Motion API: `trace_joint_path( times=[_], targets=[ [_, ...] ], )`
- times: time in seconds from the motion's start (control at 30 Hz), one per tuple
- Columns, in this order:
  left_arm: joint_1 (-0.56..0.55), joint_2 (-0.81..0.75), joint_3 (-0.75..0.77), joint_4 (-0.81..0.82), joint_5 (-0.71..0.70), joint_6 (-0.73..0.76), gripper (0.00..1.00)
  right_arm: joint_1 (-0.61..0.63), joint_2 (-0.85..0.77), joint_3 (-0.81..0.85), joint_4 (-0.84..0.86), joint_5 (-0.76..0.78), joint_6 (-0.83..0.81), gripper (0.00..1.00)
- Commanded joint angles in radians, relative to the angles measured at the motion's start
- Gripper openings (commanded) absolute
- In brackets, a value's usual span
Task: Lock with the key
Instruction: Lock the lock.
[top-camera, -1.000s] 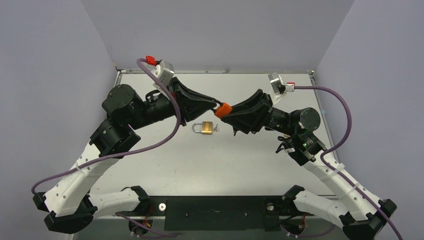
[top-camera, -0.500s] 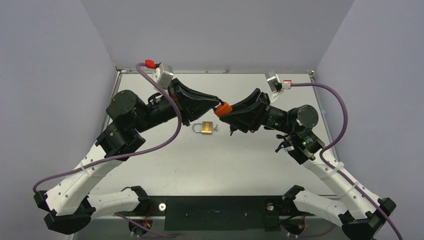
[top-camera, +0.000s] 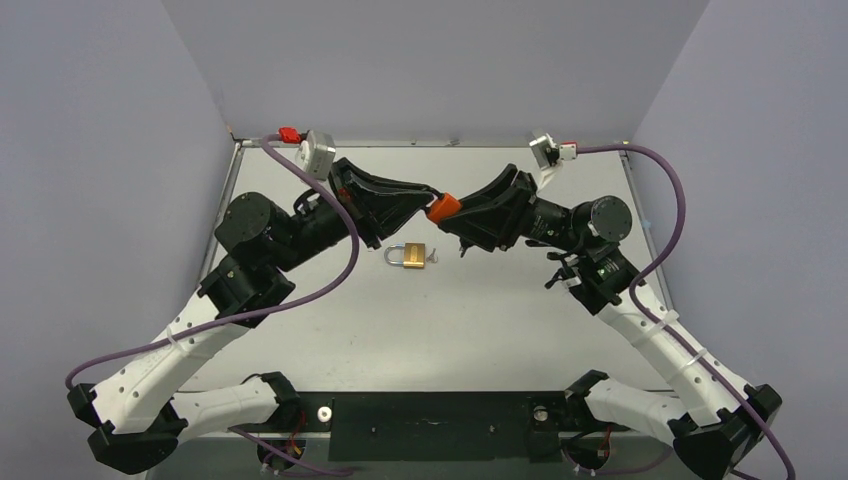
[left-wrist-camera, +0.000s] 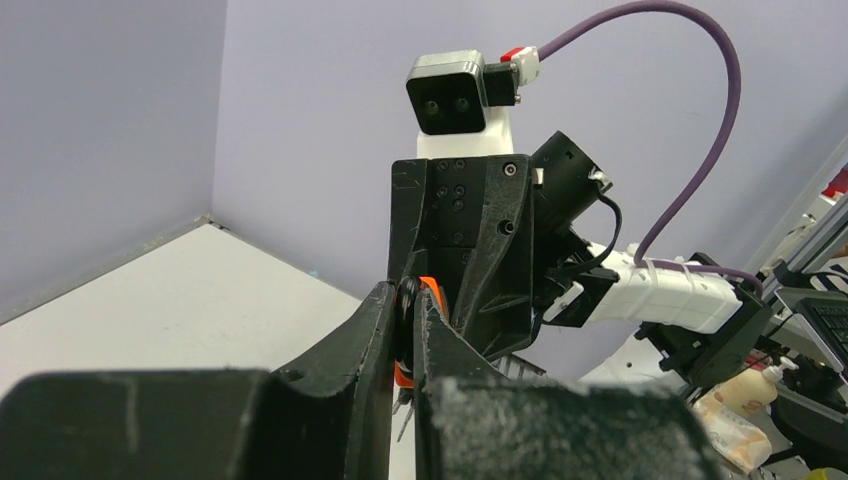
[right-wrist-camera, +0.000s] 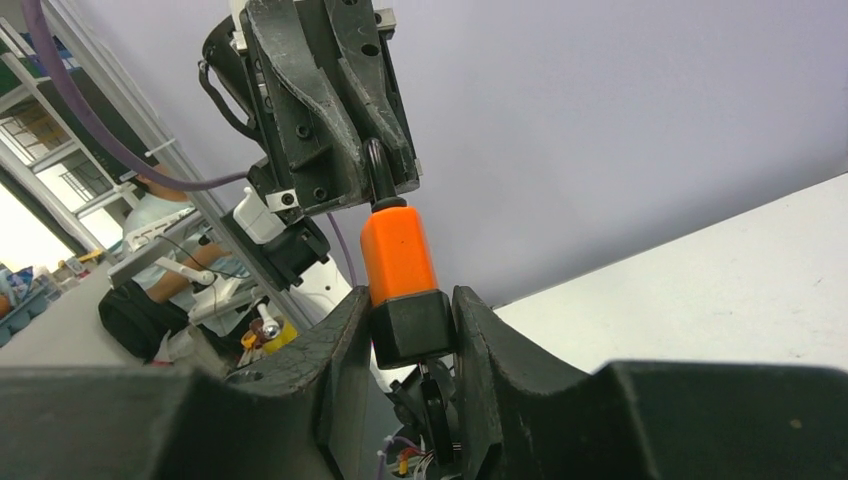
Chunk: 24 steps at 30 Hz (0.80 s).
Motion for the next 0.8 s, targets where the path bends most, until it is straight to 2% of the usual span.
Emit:
trace_joint_path(
  times=[0.0,0.77],
  targets=[
    [-0.075,0.079,-0.103,-0.266,0.208,-0.056,0.0,0.002,0.04,0.14,0.326,0.18,0.07,0.0],
    [-0.116,0.151,-0.2,-0.191,0.208,-0.102,0.0,0.006,0.128,0.245,0.331,0.184,0.086,0.0]
  ],
)
